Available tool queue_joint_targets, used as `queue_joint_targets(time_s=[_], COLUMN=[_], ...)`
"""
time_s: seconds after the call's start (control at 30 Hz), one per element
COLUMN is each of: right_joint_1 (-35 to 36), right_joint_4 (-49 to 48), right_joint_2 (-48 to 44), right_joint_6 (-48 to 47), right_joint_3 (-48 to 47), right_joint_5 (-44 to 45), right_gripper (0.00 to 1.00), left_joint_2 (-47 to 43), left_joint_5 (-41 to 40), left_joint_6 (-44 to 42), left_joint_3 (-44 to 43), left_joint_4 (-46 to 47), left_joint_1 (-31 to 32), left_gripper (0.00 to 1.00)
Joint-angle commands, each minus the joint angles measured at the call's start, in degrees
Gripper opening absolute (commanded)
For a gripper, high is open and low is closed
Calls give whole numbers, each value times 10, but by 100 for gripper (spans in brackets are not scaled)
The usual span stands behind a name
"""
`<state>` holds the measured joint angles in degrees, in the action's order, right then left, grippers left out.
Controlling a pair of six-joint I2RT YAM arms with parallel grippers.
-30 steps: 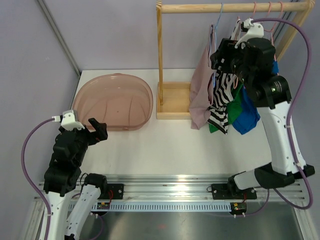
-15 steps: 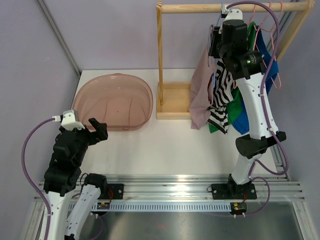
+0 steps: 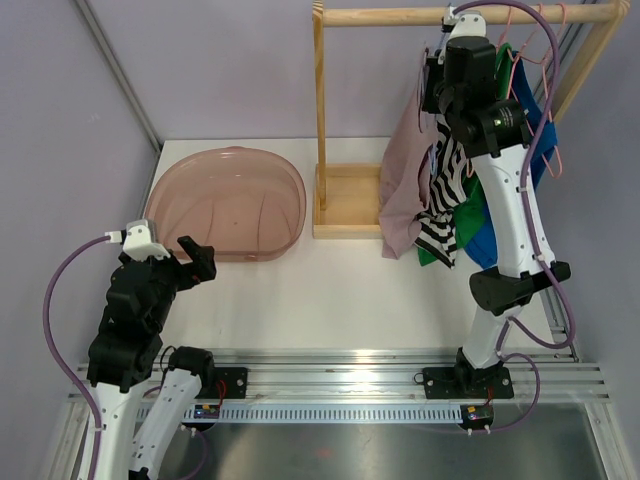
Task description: Remove the tank top from the hanger
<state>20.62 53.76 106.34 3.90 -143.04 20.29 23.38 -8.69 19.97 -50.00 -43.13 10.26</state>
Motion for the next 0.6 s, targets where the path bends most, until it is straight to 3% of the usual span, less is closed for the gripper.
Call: queue_joint_targets(time_s=[0.0,0.57], right_joint_1=[2,2], right_joint_4=[-74,-151], right_joint_2=[-51,-115], right_joint_6=[1,-16], right_joint_3=[-9,-14], right_joint_5=[0,-68], right_gripper=[0,0], left_joint_2=[1,4], left_joint_5=[15,16], left_joint_6=[-5,-5], left_joint_3=[7,7], left_joint_4=[31,32], left_joint_1=[4,8], left_gripper=[99,99])
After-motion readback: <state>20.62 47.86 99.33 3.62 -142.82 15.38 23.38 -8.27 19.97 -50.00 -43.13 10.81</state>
